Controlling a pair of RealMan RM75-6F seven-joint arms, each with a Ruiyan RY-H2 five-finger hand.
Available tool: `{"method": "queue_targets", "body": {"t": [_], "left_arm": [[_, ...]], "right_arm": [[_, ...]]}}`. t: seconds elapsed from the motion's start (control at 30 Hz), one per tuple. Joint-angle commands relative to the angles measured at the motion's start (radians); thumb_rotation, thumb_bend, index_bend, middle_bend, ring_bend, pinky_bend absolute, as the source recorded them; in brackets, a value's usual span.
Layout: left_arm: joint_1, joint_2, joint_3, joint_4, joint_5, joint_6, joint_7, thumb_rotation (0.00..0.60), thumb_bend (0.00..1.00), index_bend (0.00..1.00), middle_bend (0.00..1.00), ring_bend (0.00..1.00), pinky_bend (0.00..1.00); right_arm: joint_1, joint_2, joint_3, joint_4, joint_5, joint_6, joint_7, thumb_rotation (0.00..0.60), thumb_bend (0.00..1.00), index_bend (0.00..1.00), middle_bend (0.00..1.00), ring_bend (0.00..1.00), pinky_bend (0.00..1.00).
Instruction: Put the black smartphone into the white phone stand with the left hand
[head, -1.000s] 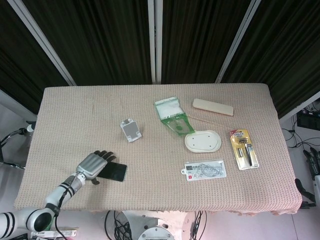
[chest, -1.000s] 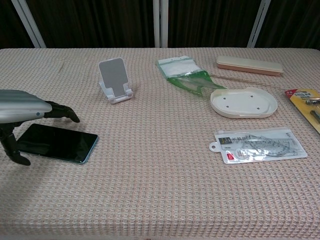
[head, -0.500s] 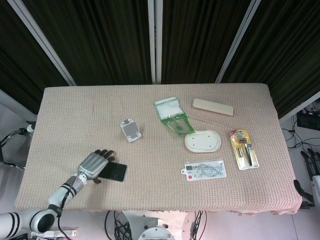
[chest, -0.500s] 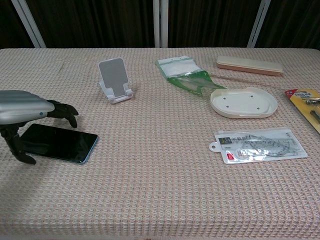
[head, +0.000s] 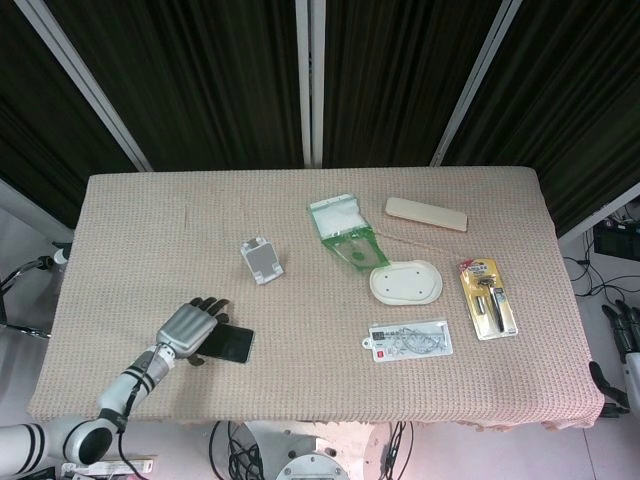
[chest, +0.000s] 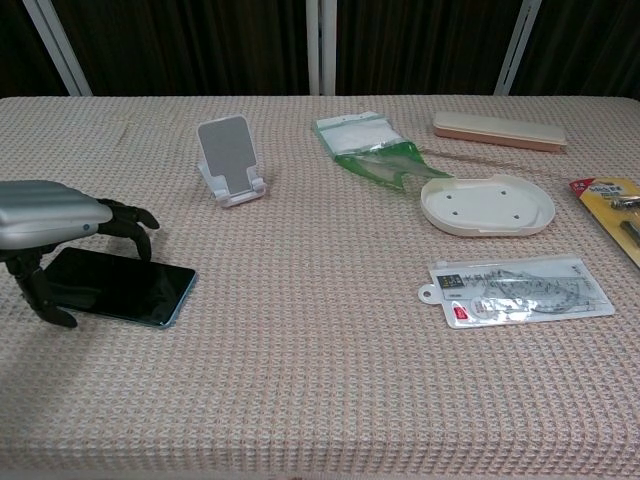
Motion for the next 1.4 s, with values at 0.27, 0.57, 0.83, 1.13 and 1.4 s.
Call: {"method": "queue_targets", "body": {"t": [0.27, 0.57, 0.83, 1.13, 1.4], "left_arm": [[0.005, -0.020, 0.004, 0.018, 0.013, 0.031, -0.007, 0.600, 0.13, 0.38, 0.08, 0.08, 0.18], [0.021, -0.038, -0.005, 0.028, 0.053, 0.077, -0.047, 0.600, 0.23, 0.52, 0.16, 0.09, 0.20], [0.039, -0.035, 0.003, 0.040, 0.106, 0.116, -0.061, 0.600, 0.29, 0.54, 0.35, 0.19, 0.27], [0.055, -0.037, 0.012, 0.063, 0.174, 0.152, -0.063, 0.600, 0.33, 0.55, 0.45, 0.40, 0.44], [0.060, -0.023, 0.008, 0.075, 0.224, 0.160, -0.109, 0.600, 0.35, 0.55, 0.54, 0.47, 0.47]], "right_arm": [[0.001, 0.004, -0.004, -0.005, 0.005, -0.012, -0.009, 0.600, 0.27, 0.00, 0.00, 0.00, 0.00], [-0.002, 0.005, -0.006, -0.003, 0.012, -0.016, -0.010, 0.600, 0.27, 0.00, 0.00, 0.00, 0.00], [-0.003, 0.003, -0.006, 0.001, 0.012, -0.016, -0.005, 0.600, 0.27, 0.00, 0.00, 0.00, 0.00], [-0.001, 0.003, -0.007, -0.005, 0.007, -0.017, -0.014, 0.600, 0.27, 0.00, 0.00, 0.00, 0.00], [-0.002, 0.006, -0.006, -0.010, 0.006, -0.012, -0.019, 0.600, 0.27, 0.00, 0.00, 0.00, 0.00]]}}
